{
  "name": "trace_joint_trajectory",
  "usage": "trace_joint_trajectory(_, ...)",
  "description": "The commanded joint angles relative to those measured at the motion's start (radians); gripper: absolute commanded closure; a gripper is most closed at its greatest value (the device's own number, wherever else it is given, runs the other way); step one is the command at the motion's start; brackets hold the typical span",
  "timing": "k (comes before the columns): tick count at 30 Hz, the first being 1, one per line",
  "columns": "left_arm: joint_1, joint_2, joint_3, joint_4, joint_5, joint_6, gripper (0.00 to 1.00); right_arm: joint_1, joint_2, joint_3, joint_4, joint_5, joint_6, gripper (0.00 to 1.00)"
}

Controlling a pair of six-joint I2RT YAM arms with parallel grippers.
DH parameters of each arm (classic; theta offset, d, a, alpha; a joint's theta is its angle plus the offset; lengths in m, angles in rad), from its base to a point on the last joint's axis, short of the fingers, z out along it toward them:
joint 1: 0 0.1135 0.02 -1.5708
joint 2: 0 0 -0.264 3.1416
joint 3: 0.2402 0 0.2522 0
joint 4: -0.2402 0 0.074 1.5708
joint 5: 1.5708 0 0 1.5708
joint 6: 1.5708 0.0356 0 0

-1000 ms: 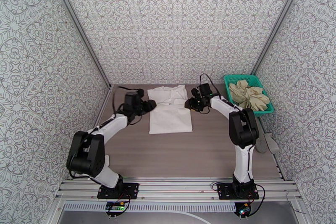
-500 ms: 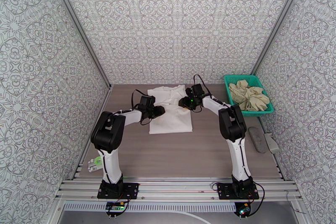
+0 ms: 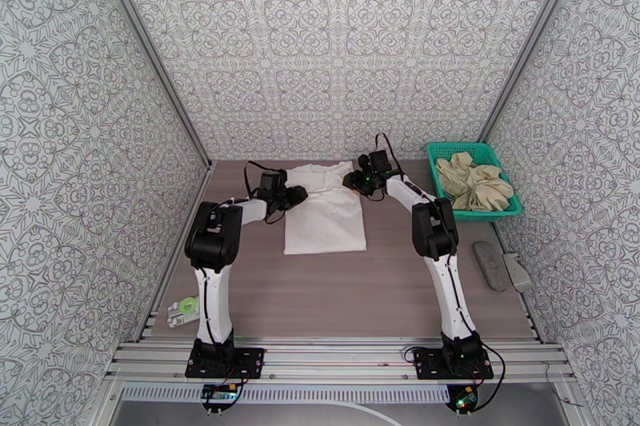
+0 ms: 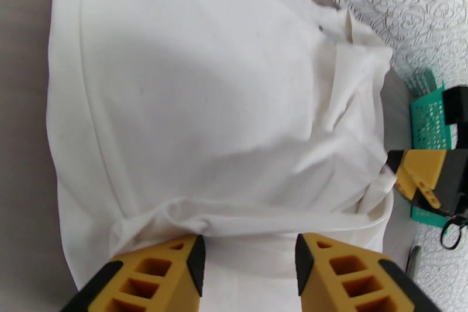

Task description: Fold and stack the mixed laundry pile

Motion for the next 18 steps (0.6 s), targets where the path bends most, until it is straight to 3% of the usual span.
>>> trace_joint_trajectory(1,0.042,0.011,0.041,0.099,0.013,-0.048,0.52,-0.012,-0.01,0.044,-0.038,-0.003,-0.01,0.53)
trace_joint_trajectory(8,0.066,-0.066,0.061,0.084,0.015,-0.045,0.51,-0.031,-0.189,-0.133,-0.06,0.036,-0.065,0.48)
trace_joint_trajectory(14,0.054,-0.358,-0.218,-0.058,-0.064,0.008,0.46,-0.053,-0.483,-0.573,-0.009,0.076,-0.09,0.34)
trace_joint_trajectory(18,0.019,-0.561,-0.454,-0.183,-0.116,0.035,0.41,-0.054,-0.659,-0.895,0.068,0.022,-0.088,0.31)
